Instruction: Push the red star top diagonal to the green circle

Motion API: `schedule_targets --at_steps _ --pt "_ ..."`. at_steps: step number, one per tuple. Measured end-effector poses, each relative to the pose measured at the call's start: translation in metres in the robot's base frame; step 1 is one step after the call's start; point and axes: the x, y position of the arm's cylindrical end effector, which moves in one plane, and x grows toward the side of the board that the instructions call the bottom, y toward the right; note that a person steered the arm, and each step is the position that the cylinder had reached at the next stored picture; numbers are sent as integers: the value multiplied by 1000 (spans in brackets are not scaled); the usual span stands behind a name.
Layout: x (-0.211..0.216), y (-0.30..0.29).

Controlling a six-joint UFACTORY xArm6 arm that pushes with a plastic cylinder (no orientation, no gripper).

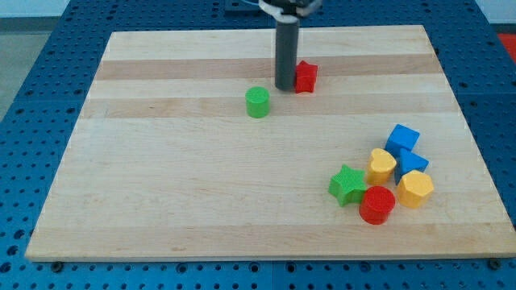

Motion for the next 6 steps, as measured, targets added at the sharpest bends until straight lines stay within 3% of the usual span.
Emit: schedule_targets --at_steps 1,2,3,5,6 --pt "-30 -20" --pt "-48 23" --pt "-26 69" --pt "51 71" --pt "26 65"
